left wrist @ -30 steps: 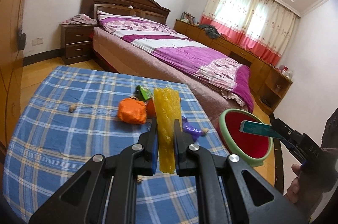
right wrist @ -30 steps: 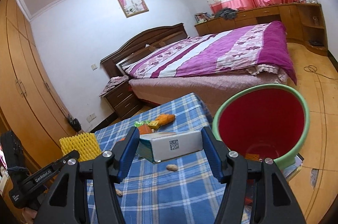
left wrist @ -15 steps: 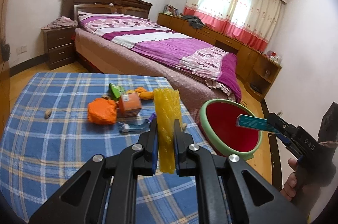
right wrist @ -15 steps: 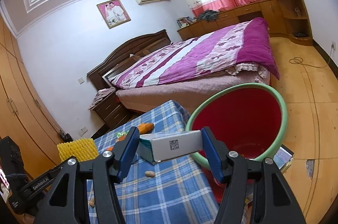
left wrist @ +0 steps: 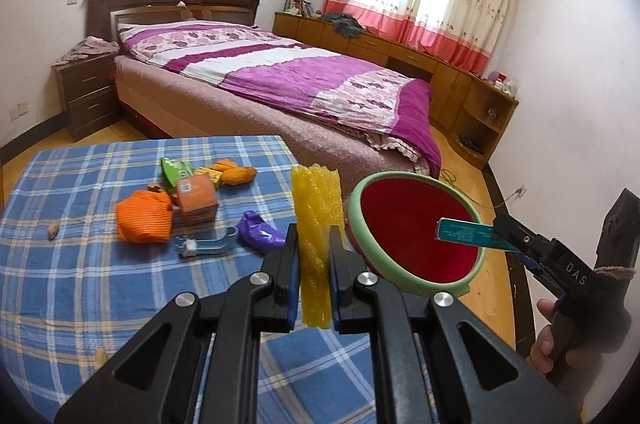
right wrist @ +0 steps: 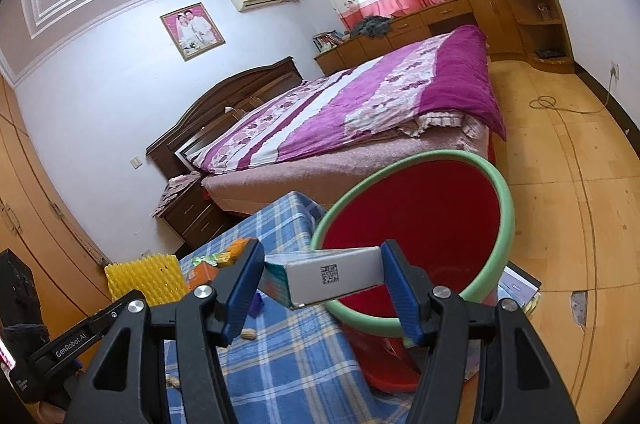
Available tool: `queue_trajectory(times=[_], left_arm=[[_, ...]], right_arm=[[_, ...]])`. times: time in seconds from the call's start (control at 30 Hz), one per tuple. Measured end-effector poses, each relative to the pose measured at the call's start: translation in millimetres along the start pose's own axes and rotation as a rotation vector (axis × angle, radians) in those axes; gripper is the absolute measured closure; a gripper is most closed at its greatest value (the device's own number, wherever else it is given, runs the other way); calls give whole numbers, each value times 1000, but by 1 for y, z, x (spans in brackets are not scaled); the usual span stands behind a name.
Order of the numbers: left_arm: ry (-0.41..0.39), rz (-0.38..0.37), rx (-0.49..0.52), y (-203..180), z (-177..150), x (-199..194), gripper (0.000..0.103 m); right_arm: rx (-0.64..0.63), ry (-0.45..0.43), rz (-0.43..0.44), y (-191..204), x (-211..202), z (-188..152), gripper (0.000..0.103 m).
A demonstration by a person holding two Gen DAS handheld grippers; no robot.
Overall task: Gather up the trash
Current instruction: 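Carry the white box and foam net in both tools to the red bucket, then open both tools to drop the foam net and box into the bucket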
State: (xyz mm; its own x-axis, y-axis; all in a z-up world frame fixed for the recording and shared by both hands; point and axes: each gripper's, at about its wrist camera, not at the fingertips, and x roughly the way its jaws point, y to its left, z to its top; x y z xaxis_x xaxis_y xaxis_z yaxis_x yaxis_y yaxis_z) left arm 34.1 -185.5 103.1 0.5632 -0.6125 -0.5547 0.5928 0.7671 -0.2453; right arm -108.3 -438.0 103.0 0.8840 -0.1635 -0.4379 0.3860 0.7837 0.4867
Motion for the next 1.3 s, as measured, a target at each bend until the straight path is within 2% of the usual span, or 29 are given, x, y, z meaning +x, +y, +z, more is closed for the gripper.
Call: queue_trajectory(times=[0.4,0.67,1.07,1.13,1.2,1.3], left_arm=[[61,-79,58,-33,9,49,92],[125,-133,103,-59,10,90,92],[225,-151,118,-79,-2,141,91],[238,-151,119,-79,-3,144,83],[237,-151,119,-79,-4,145,70],[227,-151,134,-81,-5,144,66]], right_arm=[[74,20,-61,-40,17,3,40],[120,-1,-133,-66,25,9,40],[161,31,-172,-91,45,5,38],[166,33,-171,-92,46,5,38],[170,37,-173,-93,48,3,38],[175,41,-171,-94,49,2,38]])
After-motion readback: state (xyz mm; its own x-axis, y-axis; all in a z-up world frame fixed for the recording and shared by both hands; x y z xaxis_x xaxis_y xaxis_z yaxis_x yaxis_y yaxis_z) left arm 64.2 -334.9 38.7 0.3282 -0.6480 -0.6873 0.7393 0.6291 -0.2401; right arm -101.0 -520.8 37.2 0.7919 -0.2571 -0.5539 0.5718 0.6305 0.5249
